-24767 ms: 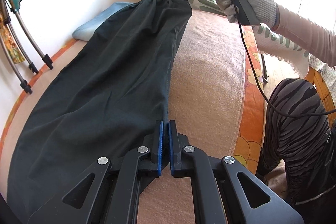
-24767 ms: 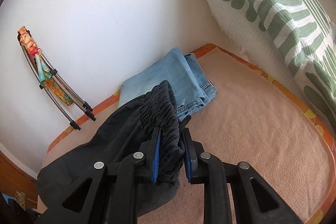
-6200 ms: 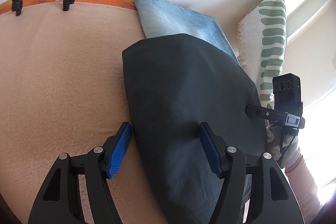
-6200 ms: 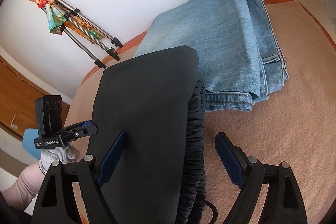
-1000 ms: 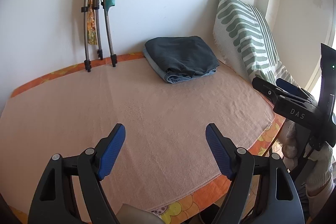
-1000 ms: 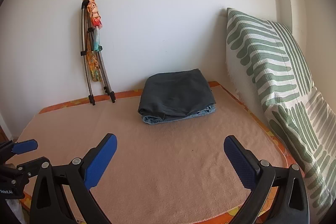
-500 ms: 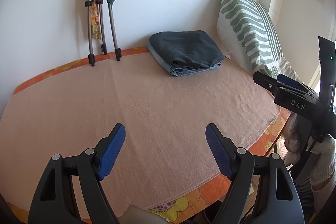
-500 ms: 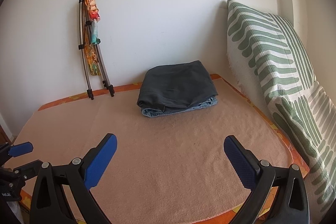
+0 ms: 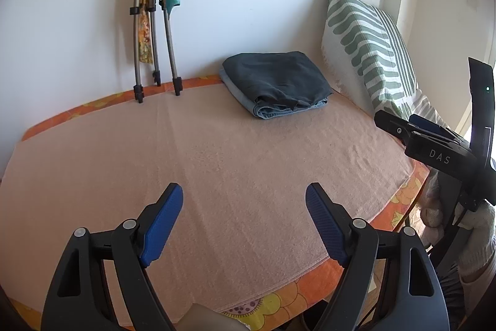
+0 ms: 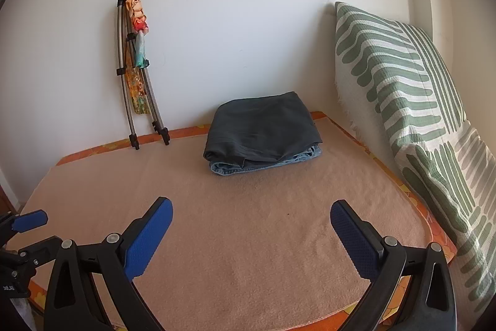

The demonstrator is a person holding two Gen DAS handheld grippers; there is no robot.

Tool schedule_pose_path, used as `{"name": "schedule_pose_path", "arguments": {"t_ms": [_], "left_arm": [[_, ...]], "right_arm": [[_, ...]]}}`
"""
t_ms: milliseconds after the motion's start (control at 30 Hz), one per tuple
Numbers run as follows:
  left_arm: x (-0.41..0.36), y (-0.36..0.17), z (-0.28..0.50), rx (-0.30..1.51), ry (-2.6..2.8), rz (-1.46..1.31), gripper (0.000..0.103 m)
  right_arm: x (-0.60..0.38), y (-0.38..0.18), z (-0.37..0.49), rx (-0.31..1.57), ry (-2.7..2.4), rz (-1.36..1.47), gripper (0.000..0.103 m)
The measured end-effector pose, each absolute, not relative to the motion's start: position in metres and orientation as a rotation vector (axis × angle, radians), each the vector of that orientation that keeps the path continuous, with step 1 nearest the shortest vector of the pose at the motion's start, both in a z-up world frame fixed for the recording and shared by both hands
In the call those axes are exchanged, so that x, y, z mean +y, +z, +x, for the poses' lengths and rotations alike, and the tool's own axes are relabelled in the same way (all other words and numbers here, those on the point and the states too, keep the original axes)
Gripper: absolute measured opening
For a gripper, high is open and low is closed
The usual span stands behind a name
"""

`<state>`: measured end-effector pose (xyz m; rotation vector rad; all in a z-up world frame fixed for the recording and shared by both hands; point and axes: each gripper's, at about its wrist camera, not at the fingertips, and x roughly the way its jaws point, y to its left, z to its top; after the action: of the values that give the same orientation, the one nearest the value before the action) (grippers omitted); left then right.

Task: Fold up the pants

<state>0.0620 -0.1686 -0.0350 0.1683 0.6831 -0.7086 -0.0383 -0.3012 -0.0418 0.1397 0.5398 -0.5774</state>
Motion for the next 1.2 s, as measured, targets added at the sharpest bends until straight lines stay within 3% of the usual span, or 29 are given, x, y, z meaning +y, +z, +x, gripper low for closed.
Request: {"name": "schedule_pose_path", "arguments": {"t_ms": [1200], "left_arm": [[-0.1627, -0.0367, 0.0645, 0.692, -0.713, 0.156, 0.084]], "right_arm": [[-0.2968, -0.0444, -0.0333, 0.544, -0.563, 0.133, 0.103]]}}
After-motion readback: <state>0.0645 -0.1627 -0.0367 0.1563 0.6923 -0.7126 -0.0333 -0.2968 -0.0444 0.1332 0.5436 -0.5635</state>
